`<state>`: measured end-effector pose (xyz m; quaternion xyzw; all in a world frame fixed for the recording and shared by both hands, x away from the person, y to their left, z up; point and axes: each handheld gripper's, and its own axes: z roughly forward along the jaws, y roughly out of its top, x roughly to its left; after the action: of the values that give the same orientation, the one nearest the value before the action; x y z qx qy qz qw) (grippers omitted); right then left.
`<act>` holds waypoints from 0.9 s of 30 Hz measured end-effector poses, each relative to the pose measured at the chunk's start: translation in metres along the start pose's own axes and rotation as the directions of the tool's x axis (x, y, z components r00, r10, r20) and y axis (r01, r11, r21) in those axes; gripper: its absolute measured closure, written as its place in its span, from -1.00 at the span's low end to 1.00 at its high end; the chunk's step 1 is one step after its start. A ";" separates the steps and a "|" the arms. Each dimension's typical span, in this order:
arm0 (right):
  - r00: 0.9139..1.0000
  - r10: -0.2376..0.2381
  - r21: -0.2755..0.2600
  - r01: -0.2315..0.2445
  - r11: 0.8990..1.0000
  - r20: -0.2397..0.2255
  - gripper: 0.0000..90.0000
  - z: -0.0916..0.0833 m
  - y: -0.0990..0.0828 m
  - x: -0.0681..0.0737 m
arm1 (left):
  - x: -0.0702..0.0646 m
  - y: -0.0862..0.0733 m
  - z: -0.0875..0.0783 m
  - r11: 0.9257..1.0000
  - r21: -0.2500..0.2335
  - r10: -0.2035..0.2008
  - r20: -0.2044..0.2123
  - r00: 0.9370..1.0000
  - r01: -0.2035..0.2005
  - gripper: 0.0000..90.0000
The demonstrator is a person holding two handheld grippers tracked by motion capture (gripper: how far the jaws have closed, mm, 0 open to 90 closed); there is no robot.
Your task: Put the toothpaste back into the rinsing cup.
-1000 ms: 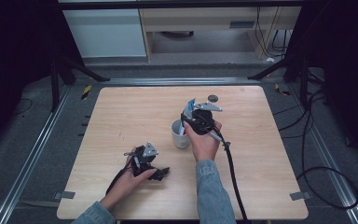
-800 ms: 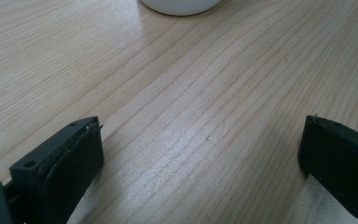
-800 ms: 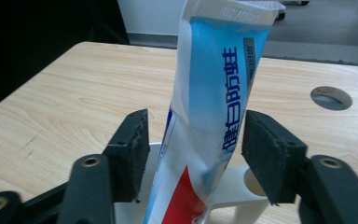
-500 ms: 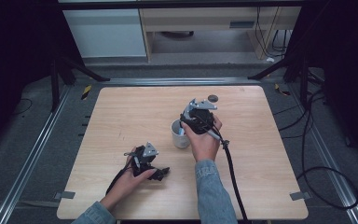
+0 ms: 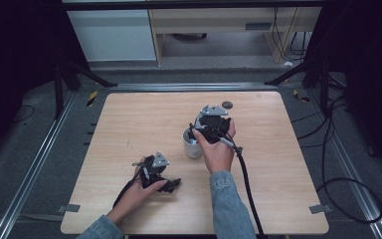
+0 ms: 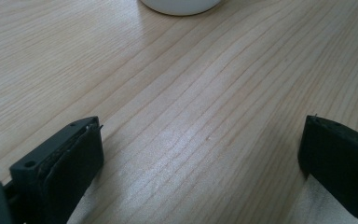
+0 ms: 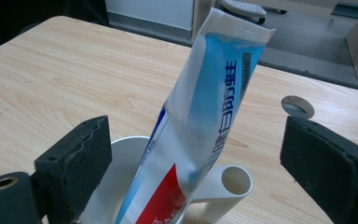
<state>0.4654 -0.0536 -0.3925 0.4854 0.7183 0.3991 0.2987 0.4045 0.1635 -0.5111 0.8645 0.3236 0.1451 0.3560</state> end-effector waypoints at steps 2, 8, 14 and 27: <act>1.000 -0.007 0.000 0.007 1.000 0.002 -0.82 -0.002 0.001 0.000 | 0.000 0.000 0.000 1.000 0.000 0.000 0.000 1.000 0.000 -1.00; 0.999 -0.039 -0.002 0.039 0.999 -0.007 -0.83 -0.008 0.002 0.000 | 0.000 0.000 0.000 1.000 0.000 0.000 0.000 1.000 0.000 -1.00; 0.998 -0.061 0.006 0.061 0.998 -0.012 -0.79 -0.014 0.003 -0.001 | 0.000 0.000 0.000 1.000 0.000 0.000 -0.001 1.000 0.000 -1.00; 0.991 -0.132 0.015 0.132 0.991 0.007 -0.78 -0.028 -0.002 -0.007 | 0.000 0.001 0.001 1.000 -0.001 -0.001 -0.001 1.000 0.001 -1.00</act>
<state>0.4442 -0.0684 -0.3802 0.4406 0.7504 0.3713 0.3239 0.4048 0.1627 -0.5112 0.8642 0.3243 0.1455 0.3562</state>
